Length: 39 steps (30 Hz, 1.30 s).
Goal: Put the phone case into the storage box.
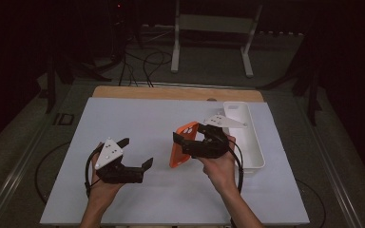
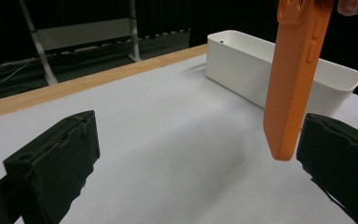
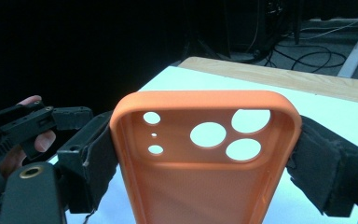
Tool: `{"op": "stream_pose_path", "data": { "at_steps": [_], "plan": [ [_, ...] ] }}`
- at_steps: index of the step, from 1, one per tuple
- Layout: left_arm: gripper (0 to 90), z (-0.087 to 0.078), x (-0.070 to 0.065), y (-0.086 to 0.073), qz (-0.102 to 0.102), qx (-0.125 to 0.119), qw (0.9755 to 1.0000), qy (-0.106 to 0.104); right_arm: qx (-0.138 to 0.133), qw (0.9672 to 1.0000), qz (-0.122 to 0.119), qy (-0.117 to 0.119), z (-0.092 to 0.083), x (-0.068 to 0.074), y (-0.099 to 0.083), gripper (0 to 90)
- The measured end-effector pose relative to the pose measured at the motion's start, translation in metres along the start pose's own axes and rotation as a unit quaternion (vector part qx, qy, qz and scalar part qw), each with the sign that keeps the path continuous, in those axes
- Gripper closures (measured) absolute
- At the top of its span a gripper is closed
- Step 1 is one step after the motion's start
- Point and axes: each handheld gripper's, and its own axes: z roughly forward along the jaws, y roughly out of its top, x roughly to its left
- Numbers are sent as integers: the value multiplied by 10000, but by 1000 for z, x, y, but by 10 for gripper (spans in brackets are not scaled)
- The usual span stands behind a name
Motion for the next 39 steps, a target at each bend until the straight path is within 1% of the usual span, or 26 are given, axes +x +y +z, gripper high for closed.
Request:
{"op": "stream_pose_path", "data": {
  "at_steps": [9, 11, 22, 28, 34, 39],
  "plan": [
    [3, -1, 2, 0, 12, 6, 10000, 59, -30, 9999, -87, -126, 0, -4, 7, 161],
    [3, -2, 3, 0, 9, 6, 10000, 75, -39, 9997, -153, -175, 0, -4, 8, 161],
    [3, -5, 6, -1, -2, -22, 9999, 143, -100, 9992, -263, -278, 2, -7, 18, 161],
    [3, -5, 8, -1, -15, -29, 9999, 168, -90, 9990, -285, -329, 3, -9, 21, 161],
    [3, -7, 10, -2, -5, -11, 9997, 249, -93, 9987, -287, -400, 6, -14, 24, 161],
    [3, -8, 11, -2, -16, -21, 9997, 263, -115, 9986, -291, -423, 6, -18, 27, 161]
  ]
}}
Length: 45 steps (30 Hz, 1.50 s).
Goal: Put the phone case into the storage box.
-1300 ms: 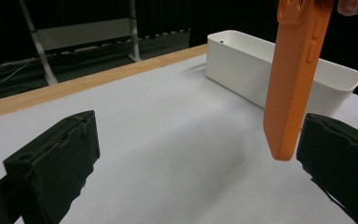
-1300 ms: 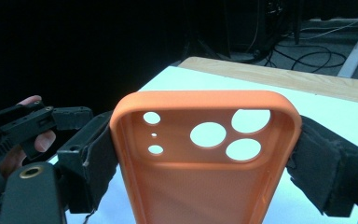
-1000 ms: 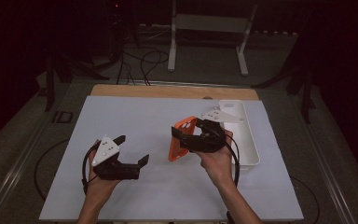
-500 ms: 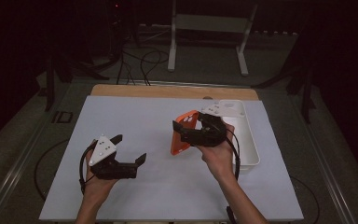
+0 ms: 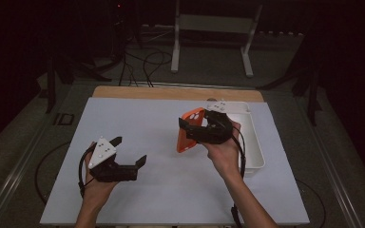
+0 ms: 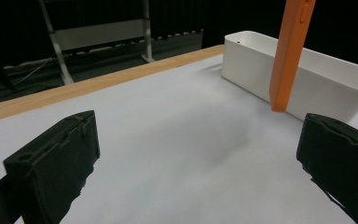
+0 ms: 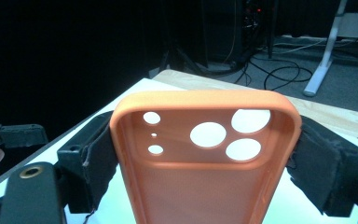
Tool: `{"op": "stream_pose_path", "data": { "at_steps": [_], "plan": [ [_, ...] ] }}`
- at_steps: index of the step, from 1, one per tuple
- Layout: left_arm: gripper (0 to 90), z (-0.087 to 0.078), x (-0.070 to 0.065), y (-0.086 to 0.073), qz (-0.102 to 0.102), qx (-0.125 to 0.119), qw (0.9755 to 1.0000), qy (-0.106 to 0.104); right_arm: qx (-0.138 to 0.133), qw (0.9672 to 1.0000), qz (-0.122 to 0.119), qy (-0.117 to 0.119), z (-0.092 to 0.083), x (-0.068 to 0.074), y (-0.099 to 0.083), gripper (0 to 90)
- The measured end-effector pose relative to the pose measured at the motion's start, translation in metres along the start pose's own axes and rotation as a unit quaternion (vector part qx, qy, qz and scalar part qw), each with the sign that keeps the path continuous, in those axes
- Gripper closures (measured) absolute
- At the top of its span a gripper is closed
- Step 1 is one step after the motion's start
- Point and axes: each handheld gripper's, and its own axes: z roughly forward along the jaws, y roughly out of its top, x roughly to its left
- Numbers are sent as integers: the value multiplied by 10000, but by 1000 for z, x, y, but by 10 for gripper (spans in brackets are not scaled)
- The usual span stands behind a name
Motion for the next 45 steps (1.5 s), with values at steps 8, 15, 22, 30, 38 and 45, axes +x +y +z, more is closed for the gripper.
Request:
{"op": "stream_pose_path", "data": {
  "at_steps": [8, 15, 22, 30, 38, 45],
  "plan": [
    [3, -1, 1, 0, -8, 21, 10000, 14, -41, 9999, 40, -89, 0, -10, 4, 161],
    [3, -2, 3, 0, -36, -1, 10000, 28, -55, 9998, 19, -205, 0, -17, 8, 161],
    [3, -4, 5, 0, -74, -13, 10000, 48, -81, 9995, 5, -308, 0, -23, 12, 161],
    [3, -5, 8, 0, -65, -15, 9999, 126, -93, 9990, -18, -431, -2, -30, 16, 161],
    [3, -6, 9, -1, -38, 3, 9998, 201, -77, 9983, 4, -583, 0, -39, 18, 161],
    [3, -7, 12, -1, -50, 14, 9997, 236, -64, 9976, -17, -688, -1, -44, 22, 162]
  ]
}}
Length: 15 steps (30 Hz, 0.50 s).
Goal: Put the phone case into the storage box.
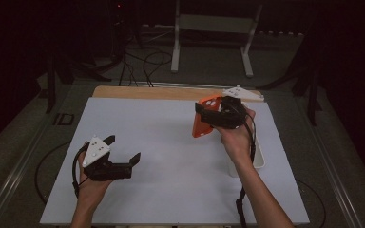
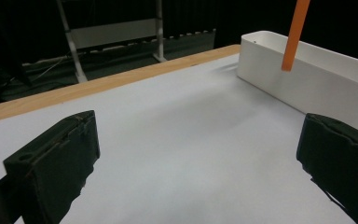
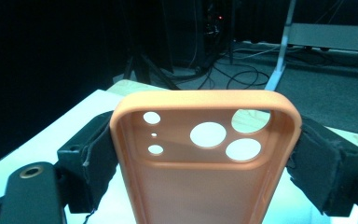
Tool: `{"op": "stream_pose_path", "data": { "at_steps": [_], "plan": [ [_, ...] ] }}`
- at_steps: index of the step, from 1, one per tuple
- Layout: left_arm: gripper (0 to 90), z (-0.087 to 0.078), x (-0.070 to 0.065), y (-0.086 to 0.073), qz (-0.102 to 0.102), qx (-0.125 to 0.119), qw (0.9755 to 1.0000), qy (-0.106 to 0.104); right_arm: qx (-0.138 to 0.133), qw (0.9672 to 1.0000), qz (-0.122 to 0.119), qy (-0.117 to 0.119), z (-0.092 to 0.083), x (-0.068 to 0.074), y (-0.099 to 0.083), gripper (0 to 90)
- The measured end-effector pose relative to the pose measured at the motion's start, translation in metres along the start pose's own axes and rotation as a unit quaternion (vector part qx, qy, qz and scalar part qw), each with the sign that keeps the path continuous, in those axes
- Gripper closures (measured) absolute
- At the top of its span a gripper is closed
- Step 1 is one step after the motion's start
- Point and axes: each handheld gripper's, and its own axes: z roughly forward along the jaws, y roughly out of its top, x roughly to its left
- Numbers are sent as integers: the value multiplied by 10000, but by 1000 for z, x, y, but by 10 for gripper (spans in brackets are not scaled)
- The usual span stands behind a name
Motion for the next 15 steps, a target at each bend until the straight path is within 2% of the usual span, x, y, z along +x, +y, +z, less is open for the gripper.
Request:
{"op": "stream_pose_path", "data": {
  "at_steps": [15],
  "plan": [
    [3, -3, 3, 0, 9, 42, 10000, 88, -26, 9998, -26, -203, -1, -11, 8, 162]
  ]
}}
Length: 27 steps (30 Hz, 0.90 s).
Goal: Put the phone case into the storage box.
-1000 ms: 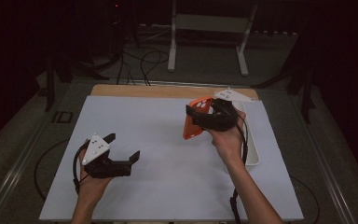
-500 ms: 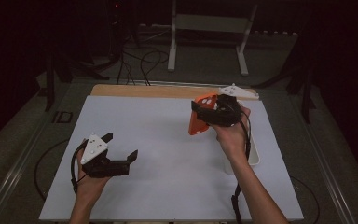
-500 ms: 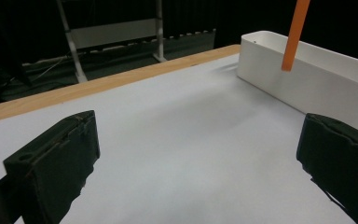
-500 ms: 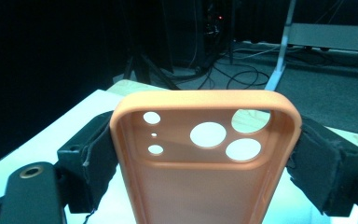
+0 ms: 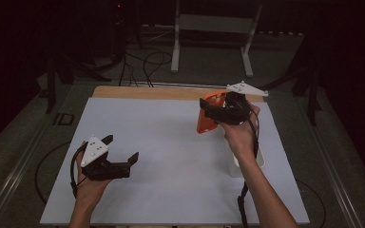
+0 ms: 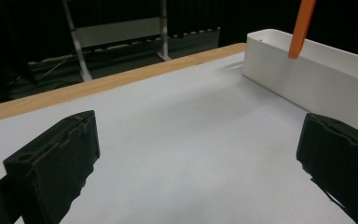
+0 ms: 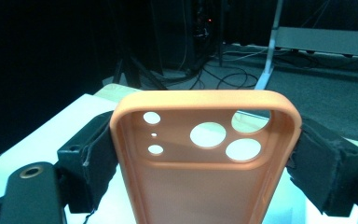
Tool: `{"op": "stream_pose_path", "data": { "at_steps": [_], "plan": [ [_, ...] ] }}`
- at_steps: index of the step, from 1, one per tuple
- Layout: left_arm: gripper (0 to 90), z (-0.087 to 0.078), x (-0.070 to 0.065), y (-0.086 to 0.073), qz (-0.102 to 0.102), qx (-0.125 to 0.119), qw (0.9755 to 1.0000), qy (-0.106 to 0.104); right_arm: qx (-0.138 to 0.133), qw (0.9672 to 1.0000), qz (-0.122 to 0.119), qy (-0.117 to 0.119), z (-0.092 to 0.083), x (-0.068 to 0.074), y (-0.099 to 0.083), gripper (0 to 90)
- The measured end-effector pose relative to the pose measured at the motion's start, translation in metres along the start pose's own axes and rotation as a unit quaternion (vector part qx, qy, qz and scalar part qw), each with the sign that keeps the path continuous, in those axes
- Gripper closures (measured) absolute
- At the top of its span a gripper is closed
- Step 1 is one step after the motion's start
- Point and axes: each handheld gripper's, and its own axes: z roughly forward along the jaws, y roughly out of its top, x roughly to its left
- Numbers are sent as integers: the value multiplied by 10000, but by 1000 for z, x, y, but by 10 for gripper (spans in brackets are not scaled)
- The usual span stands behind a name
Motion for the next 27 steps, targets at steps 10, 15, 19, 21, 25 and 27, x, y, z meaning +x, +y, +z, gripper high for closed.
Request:
{"op": "stream_pose_path", "data": {
  "at_steps": [10, 15, 19, 21, 25, 27],
  "plan": [
    [3, -2, 4, 0, -25, 51, 10000, 69, -46, 9998, 47, -162, -4, -12, 8, 162],
    [3, -4, 5, 0, -54, 36, 9999, 83, -55, 9997, 67, -242, -6, -19, 11, 162],
    [3, -5, 8, 0, -76, 49, 9999, 115, -55, 9993, 123, -343, -8, -27, 12, 162],
    [3, -5, 9, 0, -76, 51, 9999, 118, -65, 9992, 133, -382, -8, -30, 13, 162],
    [3, -5, 9, 0, -82, 55, 9999, 134, -53, 9988, 160, -450, -9, -36, 13, 162],
    [3, -5, 9, -1, -73, 63, 9998, 144, -51, 9988, 156, -465, -9, -37, 13, 162]
  ]
}}
